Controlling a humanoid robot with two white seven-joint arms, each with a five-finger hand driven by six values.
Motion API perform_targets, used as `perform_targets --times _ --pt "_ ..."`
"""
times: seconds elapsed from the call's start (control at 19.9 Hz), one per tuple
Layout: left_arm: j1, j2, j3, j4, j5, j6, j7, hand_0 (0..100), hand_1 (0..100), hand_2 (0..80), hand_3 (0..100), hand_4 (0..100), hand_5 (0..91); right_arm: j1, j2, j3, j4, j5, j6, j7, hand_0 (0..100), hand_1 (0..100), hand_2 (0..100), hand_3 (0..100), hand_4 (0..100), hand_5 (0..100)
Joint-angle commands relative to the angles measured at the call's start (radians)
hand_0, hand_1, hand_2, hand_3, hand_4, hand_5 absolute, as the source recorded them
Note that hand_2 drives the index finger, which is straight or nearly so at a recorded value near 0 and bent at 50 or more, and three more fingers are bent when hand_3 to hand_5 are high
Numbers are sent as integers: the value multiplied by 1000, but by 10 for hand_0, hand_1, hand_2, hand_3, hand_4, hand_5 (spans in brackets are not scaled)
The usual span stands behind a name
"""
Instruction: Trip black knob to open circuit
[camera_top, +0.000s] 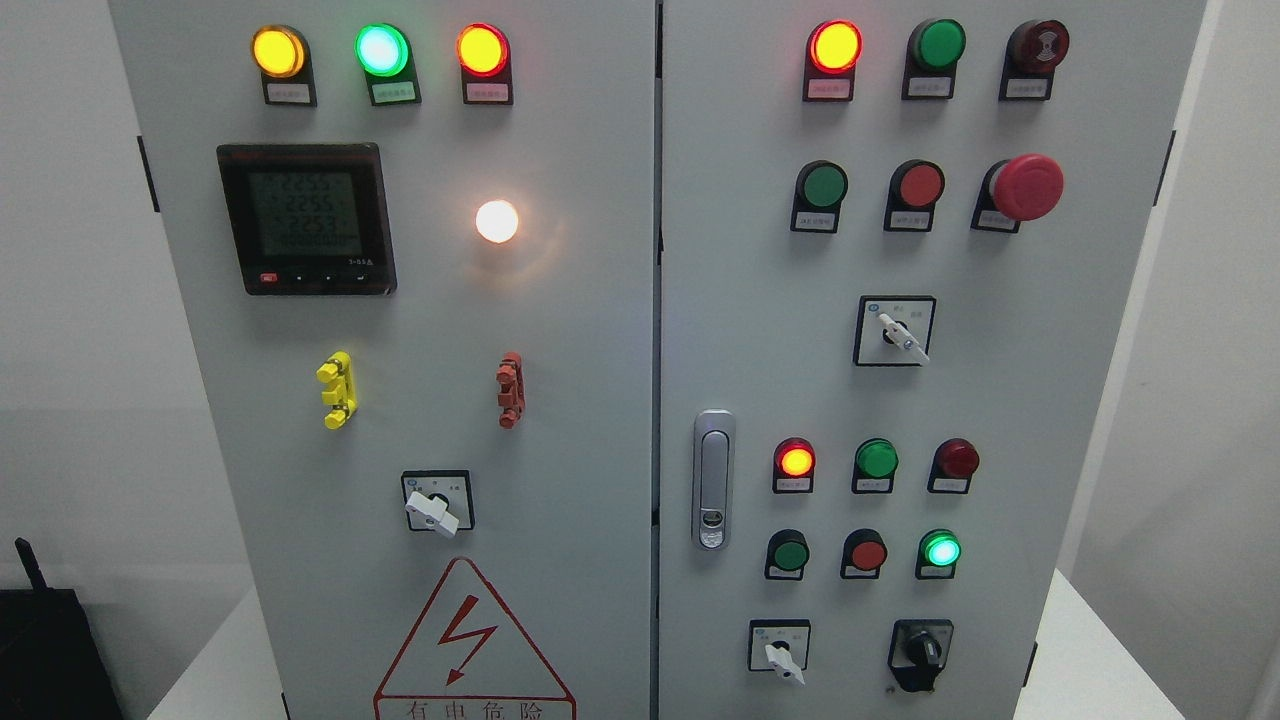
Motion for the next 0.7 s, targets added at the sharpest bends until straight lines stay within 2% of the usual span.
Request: perform_targets --times 0.0,0.65 --pt "-4 -2 1 0 2 -1 0 120 389 0 0 0 0 7 7 4 -33 -3 -17 9 62 0 0 18 0 0" --pt "-2 -2 1 0 2 -1 0 120 389 0 0 0 0 26 9 4 -45 -3 -17 11 71 0 0 0 0 0"
